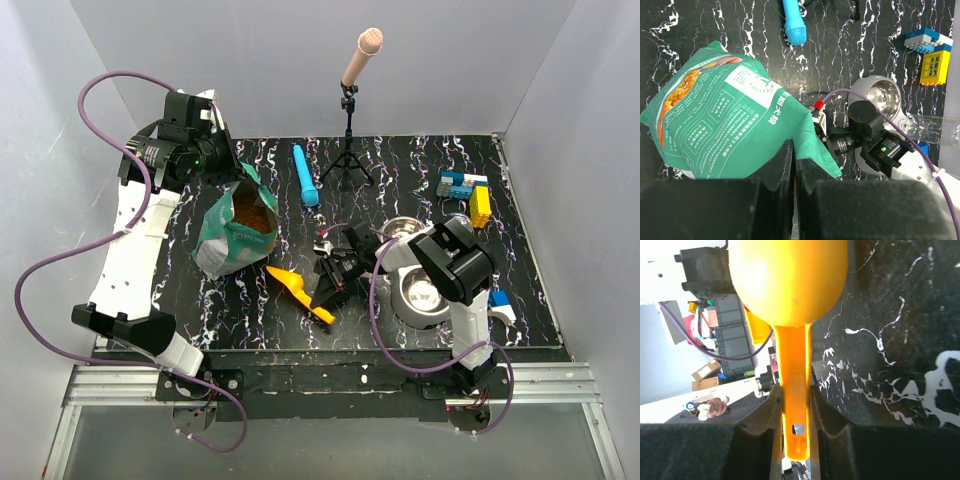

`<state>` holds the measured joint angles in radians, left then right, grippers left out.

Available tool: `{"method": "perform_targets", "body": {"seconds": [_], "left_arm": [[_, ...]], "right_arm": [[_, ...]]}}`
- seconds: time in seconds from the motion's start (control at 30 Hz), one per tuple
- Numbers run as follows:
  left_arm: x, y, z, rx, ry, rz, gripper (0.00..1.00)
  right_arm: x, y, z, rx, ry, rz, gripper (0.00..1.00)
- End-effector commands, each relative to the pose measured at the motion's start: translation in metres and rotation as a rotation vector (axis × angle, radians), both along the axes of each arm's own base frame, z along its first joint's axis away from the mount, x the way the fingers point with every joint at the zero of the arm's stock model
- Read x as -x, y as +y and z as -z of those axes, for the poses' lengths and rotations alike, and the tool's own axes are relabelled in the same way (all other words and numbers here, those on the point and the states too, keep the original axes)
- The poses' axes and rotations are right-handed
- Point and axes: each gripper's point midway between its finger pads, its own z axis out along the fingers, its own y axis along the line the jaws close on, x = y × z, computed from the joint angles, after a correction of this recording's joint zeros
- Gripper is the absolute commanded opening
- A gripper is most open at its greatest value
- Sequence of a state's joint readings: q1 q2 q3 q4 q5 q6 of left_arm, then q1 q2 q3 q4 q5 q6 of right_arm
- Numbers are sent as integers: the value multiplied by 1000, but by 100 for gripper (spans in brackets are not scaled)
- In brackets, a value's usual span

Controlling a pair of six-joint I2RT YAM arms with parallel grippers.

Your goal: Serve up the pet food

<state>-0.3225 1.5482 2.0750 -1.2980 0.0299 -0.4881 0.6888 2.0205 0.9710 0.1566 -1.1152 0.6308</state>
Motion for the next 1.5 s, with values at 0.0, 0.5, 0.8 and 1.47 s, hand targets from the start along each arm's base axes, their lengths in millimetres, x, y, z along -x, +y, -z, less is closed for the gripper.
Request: {"method": "perform_targets", "body": {"seconds": [0.0,0.5,0.8,1.47], "left_arm": [[-1,-9,-41,84,-139,25,0],[-1,-12,-37,89,-129,37,0],[-3,-14,-35,97,-121,38,0],[6,-1,-37,78,-132,-15,0]], "right_arm": [[-3,-4,14,52,99,52,19],[-6,-29,54,306,-45,87,50],[-14,-33,45,349,-118,105,48],[10,13,-15,661,-1075,-72,31]]}}
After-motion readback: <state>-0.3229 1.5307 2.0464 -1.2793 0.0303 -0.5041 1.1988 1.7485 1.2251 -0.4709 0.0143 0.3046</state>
